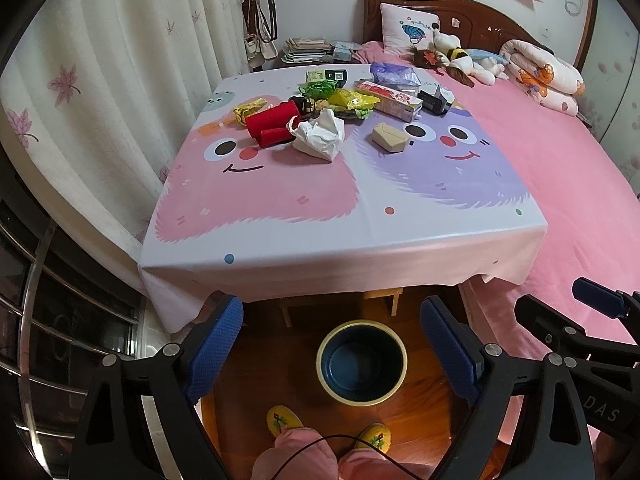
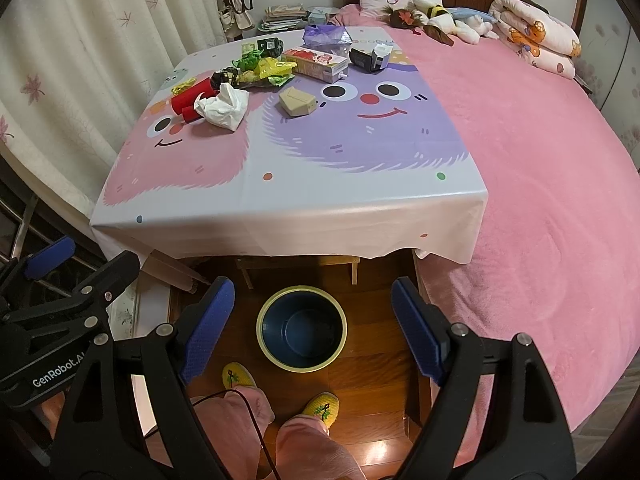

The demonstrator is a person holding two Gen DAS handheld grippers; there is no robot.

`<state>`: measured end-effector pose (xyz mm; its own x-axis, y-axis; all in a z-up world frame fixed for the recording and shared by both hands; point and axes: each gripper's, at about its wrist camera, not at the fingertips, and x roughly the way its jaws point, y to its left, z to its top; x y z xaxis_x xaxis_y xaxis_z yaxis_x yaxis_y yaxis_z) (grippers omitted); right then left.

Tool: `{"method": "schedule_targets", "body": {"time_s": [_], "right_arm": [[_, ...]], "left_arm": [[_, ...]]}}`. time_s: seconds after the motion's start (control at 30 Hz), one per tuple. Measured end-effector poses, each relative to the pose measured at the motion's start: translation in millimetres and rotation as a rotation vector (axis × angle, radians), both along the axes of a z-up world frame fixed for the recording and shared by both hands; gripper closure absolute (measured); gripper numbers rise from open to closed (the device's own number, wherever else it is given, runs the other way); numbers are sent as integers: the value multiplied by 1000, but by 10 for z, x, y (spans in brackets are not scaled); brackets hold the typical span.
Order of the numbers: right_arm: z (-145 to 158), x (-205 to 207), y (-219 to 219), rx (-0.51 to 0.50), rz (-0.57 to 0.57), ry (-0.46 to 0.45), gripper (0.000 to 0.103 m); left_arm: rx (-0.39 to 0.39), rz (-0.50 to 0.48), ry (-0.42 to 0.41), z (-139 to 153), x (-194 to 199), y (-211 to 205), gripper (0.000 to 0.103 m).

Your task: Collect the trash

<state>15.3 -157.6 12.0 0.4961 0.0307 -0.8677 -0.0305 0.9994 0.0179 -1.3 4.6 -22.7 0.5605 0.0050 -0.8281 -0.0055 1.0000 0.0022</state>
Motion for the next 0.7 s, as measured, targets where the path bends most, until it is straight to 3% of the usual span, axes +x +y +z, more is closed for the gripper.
{"method": "schedule_targets", "body": {"time_s": [0.7], "right_arm": [[-21, 17, -14, 5, 2, 1, 24]], "left_arm": [[6, 1, 4, 14, 21, -16, 13]]}}
